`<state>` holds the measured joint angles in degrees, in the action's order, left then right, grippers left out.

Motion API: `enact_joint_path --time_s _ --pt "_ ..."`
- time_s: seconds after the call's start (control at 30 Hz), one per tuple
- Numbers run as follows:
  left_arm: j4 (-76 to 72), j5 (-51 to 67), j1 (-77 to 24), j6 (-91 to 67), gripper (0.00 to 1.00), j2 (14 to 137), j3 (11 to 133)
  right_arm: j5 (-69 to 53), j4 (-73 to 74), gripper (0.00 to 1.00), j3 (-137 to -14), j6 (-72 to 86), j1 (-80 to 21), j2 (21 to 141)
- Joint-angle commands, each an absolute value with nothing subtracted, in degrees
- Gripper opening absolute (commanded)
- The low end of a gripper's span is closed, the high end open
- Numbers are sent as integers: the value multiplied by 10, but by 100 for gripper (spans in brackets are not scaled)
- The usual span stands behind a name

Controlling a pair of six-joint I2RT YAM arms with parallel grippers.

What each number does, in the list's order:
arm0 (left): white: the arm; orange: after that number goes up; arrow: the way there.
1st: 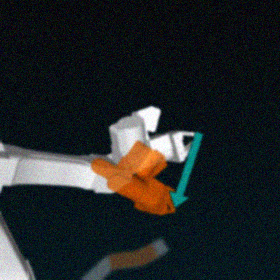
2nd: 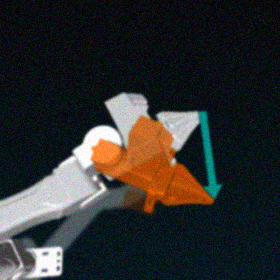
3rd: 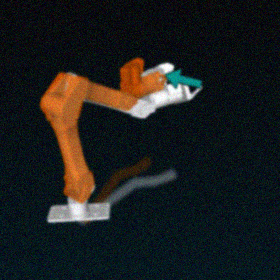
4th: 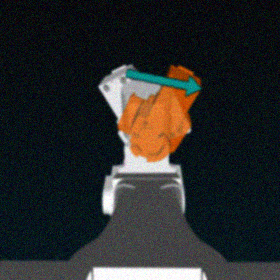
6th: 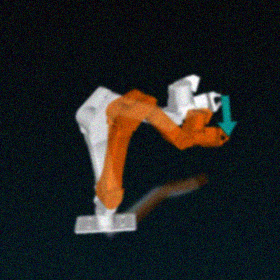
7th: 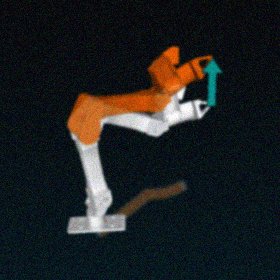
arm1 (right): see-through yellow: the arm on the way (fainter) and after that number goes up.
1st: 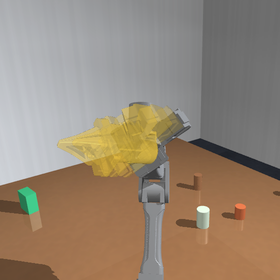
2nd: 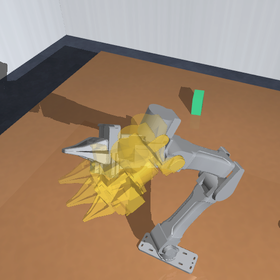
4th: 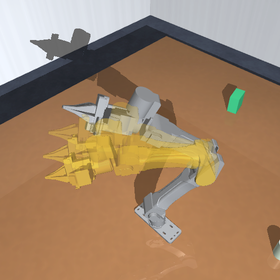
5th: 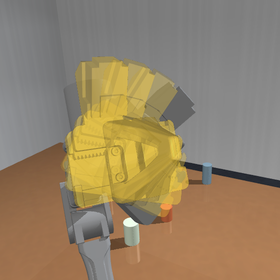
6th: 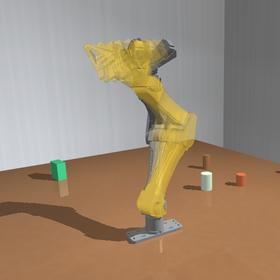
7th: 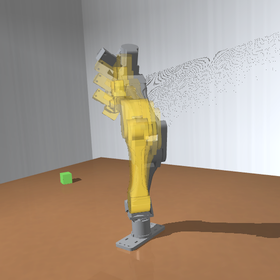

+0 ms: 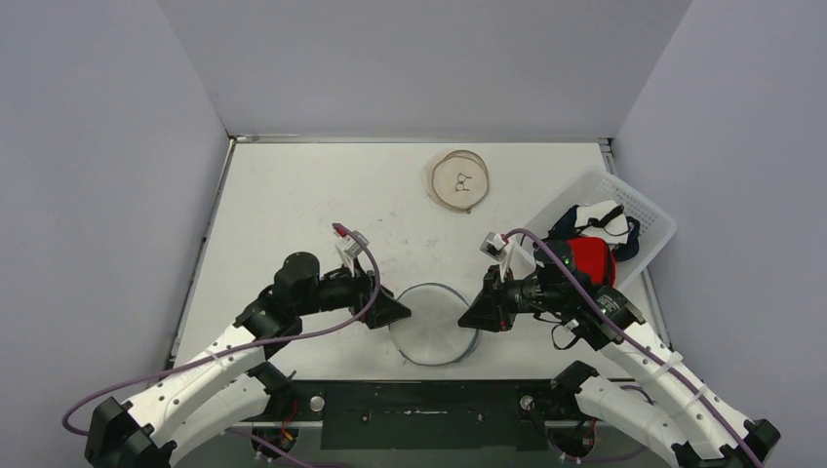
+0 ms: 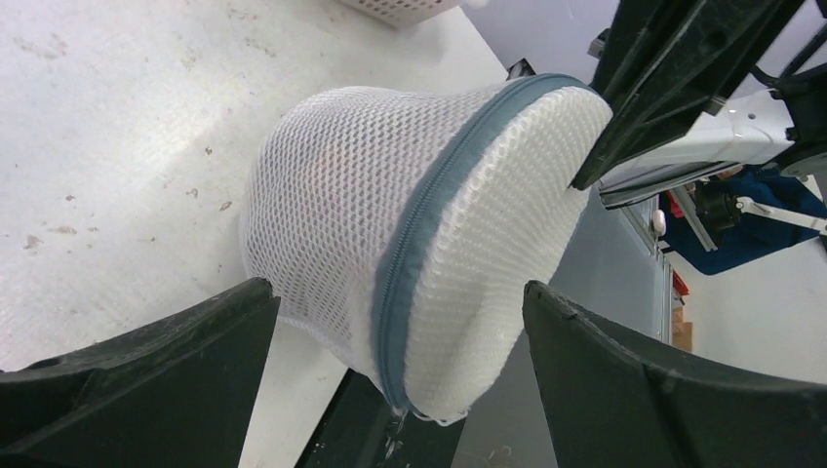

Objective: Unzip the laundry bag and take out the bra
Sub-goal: Unzip the laundry bag at the center of the board.

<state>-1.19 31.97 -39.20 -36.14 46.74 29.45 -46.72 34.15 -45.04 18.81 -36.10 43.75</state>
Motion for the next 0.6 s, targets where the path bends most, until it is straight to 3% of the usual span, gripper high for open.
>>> enact_joint_path --time_s 0.0,0.27,0.37,0.5,0.57 --pt "14 329 -392 -328 96 439 319 -501 293 5 -480 185 -367 420" --pt "-79 347 -467 -348 100 494 310 -525 239 5 -461 208 -368 418" --pt "-97 358 -481 -353 81 528 309 -526 232 5 -463 210 -369 418" --pt "-138 364 -482 -383 48 535 297 -519 232 5 -464 207 -370 419" --pt "-158 349 -481 -402 38 518 286 -507 240 5 -465 203 -370 422"
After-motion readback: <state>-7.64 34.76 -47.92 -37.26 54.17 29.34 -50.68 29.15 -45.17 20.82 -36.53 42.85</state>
